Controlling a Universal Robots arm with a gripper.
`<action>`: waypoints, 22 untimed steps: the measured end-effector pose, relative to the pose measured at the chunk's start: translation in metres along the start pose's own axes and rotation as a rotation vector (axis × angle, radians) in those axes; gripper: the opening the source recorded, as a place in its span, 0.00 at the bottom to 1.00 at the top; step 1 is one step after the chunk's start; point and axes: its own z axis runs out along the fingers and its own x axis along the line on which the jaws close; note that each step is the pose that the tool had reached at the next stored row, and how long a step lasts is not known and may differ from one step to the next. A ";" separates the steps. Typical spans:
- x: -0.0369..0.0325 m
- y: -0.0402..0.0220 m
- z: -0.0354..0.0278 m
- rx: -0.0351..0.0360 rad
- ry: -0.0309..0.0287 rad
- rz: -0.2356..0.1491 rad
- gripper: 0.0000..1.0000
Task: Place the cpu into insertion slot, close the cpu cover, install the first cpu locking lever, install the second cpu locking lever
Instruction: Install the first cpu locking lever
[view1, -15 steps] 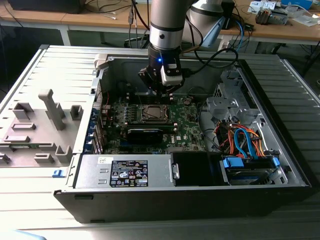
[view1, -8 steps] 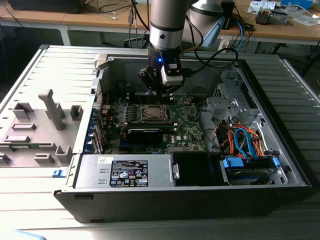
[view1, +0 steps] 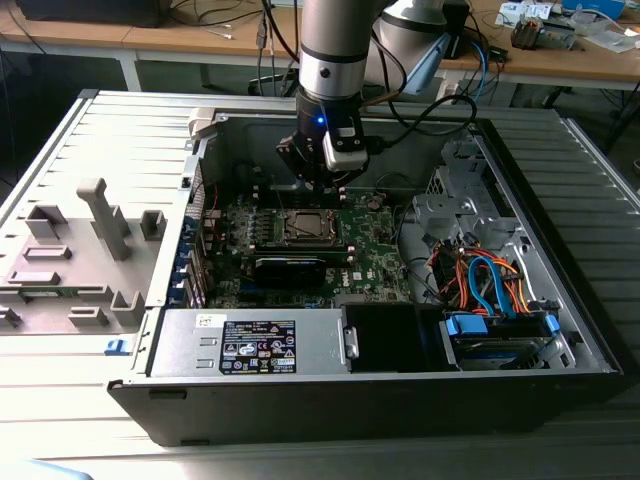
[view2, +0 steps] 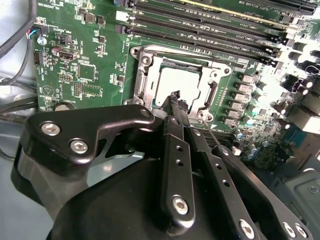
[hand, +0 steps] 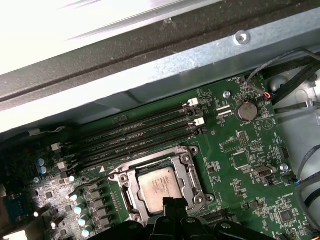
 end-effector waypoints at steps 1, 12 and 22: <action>0.0000 0.0000 0.0000 0.0000 -0.0001 -0.003 0.11; 0.0000 0.0000 0.0000 0.0000 -0.0011 -0.026 0.11; 0.0000 0.0000 0.0000 0.0001 -0.0019 -0.047 0.11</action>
